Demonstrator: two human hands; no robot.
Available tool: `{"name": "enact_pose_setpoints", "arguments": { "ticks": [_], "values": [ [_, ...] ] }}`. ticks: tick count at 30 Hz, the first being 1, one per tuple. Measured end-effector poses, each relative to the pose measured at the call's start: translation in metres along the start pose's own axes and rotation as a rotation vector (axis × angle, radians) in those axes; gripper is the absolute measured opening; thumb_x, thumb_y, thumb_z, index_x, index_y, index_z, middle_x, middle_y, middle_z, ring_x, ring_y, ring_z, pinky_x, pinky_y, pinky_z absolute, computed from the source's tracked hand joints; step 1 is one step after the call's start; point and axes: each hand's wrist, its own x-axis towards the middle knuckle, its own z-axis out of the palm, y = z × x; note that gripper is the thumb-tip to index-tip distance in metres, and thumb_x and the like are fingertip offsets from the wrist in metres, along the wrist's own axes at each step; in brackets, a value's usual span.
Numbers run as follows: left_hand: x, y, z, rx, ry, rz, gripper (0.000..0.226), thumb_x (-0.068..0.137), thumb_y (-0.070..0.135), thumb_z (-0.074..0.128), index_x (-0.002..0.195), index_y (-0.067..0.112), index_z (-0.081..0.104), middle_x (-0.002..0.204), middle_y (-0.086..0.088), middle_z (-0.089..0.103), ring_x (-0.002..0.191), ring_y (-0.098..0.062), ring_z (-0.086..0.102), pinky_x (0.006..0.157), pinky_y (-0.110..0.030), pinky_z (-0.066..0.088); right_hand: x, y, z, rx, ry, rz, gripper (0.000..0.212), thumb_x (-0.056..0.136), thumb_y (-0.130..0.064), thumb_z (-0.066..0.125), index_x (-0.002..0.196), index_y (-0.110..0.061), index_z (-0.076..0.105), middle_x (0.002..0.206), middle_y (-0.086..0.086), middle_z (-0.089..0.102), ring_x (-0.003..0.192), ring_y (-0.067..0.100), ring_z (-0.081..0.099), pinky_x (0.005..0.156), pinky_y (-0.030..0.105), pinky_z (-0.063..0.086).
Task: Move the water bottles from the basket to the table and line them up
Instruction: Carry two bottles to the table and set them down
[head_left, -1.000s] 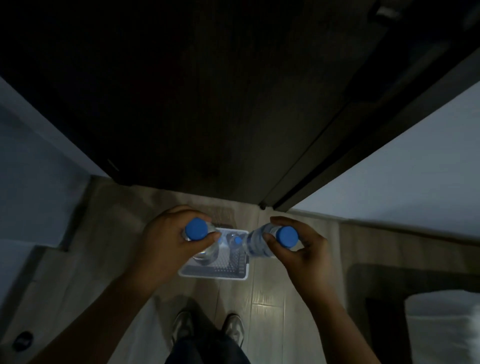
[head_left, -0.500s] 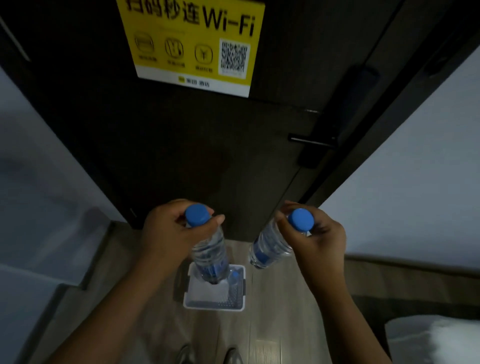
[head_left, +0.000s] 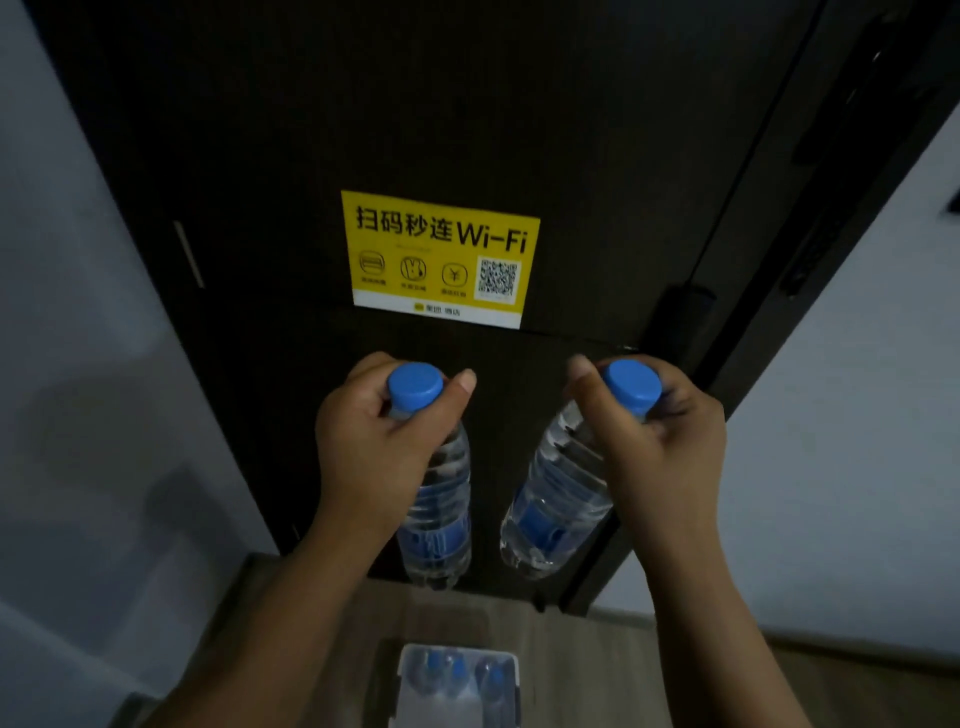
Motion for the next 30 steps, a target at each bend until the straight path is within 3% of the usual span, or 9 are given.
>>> {"name": "enact_pose_setpoints", "arguments": {
  "ticks": [5, 11, 17, 20, 23, 26, 28, 30],
  "values": [
    [0.02, 0.024, -0.031, -0.048, 0.041, -0.038, 0.022, 0.073, 0.036, 0.073, 0.073, 0.017, 0.063, 0.066, 0.0, 0.063, 0.059, -0.006, 0.061, 0.053, -0.01, 0.046, 0.008, -0.03, 0.028, 0.063, 0.003, -0.06, 0.022, 0.085, -0.019, 0.067, 0.074, 0.0, 0.063, 0.067, 0.014, 0.061, 0.062, 0.026, 0.058, 0.054, 0.013, 0.046],
    [0.029, 0.04, -0.049, -0.034, 0.093, 0.016, 0.03, 0.069, 0.041, 0.07, 0.074, 0.012, 0.063, 0.062, 0.005, 0.06, 0.054, -0.003, 0.057, 0.051, -0.009, 0.044, 0.018, -0.04, 0.054, 0.138, -0.065, -0.115, 0.031, 0.086, -0.019, 0.066, 0.071, 0.008, 0.058, 0.064, 0.019, 0.055, 0.057, 0.028, 0.053, 0.051, 0.014, 0.043],
    [0.038, 0.038, -0.061, 0.005, 0.186, 0.039, 0.035, 0.068, 0.039, 0.073, 0.072, 0.006, 0.062, 0.062, -0.004, 0.058, 0.054, -0.01, 0.056, 0.054, -0.019, 0.048, 0.035, -0.028, 0.079, 0.162, -0.211, -0.123, 0.028, 0.086, -0.024, 0.066, 0.069, -0.001, 0.061, 0.063, 0.012, 0.06, 0.059, 0.024, 0.057, 0.052, 0.022, 0.046],
    [0.041, 0.035, -0.064, 0.122, 0.295, 0.046, 0.031, 0.073, 0.03, 0.077, 0.069, 0.005, 0.06, 0.059, -0.005, 0.06, 0.053, -0.015, 0.058, 0.054, -0.025, 0.049, 0.047, -0.02, 0.09, 0.174, -0.314, -0.108, 0.029, 0.083, -0.03, 0.065, 0.071, -0.004, 0.062, 0.067, 0.009, 0.062, 0.06, 0.017, 0.059, 0.053, 0.016, 0.047],
    [0.039, 0.037, -0.067, 0.181, 0.41, 0.04, 0.028, 0.075, 0.026, 0.074, 0.063, 0.006, 0.059, 0.053, -0.001, 0.058, 0.048, -0.003, 0.055, 0.05, -0.012, 0.042, 0.057, -0.015, 0.105, 0.23, -0.399, -0.092, 0.033, 0.079, -0.035, 0.065, 0.07, -0.003, 0.062, 0.069, 0.01, 0.063, 0.062, 0.019, 0.06, 0.055, 0.022, 0.049],
    [0.027, 0.041, -0.072, 0.107, 0.521, 0.024, 0.028, 0.077, 0.015, 0.072, 0.064, -0.004, 0.056, 0.05, -0.002, 0.053, 0.046, -0.002, 0.052, 0.049, -0.013, 0.042, 0.06, -0.01, 0.123, 0.294, -0.506, -0.11, 0.028, 0.081, -0.028, 0.07, 0.066, -0.006, 0.063, 0.065, 0.007, 0.064, 0.06, 0.017, 0.061, 0.054, 0.02, 0.049],
    [0.015, 0.044, -0.079, 0.136, 0.604, 0.012, 0.028, 0.078, 0.012, 0.071, 0.063, -0.004, 0.055, 0.05, 0.0, 0.052, 0.047, -0.005, 0.05, 0.049, -0.015, 0.042, 0.056, -0.008, 0.136, 0.362, -0.588, -0.1, 0.027, 0.083, -0.023, 0.071, 0.064, -0.005, 0.062, 0.063, 0.008, 0.063, 0.056, 0.018, 0.059, 0.05, 0.013, 0.045],
    [0.001, 0.048, -0.088, 0.182, 0.685, 0.005, 0.029, 0.075, 0.015, 0.072, 0.06, -0.002, 0.054, 0.05, 0.002, 0.05, 0.047, -0.005, 0.048, 0.05, -0.014, 0.041, 0.048, -0.01, 0.151, 0.426, -0.68, -0.062, 0.032, 0.082, -0.027, 0.072, 0.063, -0.003, 0.061, 0.06, 0.011, 0.061, 0.054, 0.022, 0.058, 0.047, 0.014, 0.044]
  ]
}}
